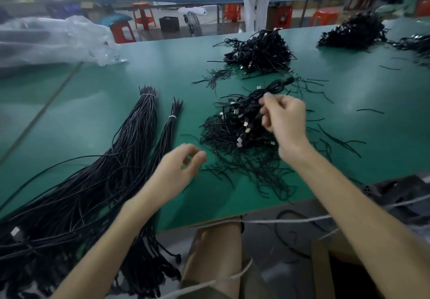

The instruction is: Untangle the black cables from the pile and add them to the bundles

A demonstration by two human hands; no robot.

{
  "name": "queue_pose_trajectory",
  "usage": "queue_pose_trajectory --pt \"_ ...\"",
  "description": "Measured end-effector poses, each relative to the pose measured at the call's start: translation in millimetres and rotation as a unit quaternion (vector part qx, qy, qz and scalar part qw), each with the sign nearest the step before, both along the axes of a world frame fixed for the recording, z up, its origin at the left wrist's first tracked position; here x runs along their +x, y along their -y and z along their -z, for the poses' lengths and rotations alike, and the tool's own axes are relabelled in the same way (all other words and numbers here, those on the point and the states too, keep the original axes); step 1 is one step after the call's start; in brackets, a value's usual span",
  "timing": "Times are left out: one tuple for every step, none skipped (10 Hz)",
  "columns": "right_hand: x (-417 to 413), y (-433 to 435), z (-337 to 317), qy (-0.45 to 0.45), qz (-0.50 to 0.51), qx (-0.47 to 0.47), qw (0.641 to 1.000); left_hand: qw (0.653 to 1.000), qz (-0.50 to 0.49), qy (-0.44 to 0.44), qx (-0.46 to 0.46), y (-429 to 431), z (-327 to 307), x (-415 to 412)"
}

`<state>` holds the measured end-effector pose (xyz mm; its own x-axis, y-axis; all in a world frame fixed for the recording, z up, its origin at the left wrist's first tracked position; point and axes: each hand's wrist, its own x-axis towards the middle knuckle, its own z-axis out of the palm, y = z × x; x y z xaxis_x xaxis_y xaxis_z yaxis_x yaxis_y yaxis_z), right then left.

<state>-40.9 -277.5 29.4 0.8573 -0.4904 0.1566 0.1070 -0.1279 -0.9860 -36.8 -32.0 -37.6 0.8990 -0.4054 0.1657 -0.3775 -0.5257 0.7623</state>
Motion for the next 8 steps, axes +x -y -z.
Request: queue_pose_trajectory --pt "33.5 28.9 -0.5 -0.13 -0.003 -0.009 0.992 0.999 -0.038 -0.009 0.038 5.1 39.9 5.6" --pt "53.5 44.2 15.3 -0.212 0.005 -0.108 0.971 0.996 -0.051 0.011 0.066 9.1 57.1 3.8" --pt "61.7 47.5 28.9 -0.223 0.013 -0.11 0.968 0.998 -0.027 0.016 0.059 9.1 57.1 1.1" --pt "66.0 47.0 32.5 -0.182 0.045 -0.099 0.977 0.998 -0.024 0.016 0.049 8.5 55.1 -0.2" --pt "69.1 47.4 26.5 -0.154 0.075 -0.087 0.981 0.998 -0.035 0.016 0.041 9.9 55.0 0.2" --pt "70.6 50.2 19.9 -0.163 0.061 -0.077 0.982 0.998 -0.037 0.012 0.047 10.7 53.4 -0.3" --pt "63.1 51.0 12.1 -0.161 0.034 -0.164 0.973 0.998 -0.037 0.005 0.048 11.3 54.7 -2.0" --pt "50.4 45.9 -2.4 -0.107 0.025 -0.314 0.943 0.999 -0.038 -0.009 0.009 11.6 51.9 -4.8"
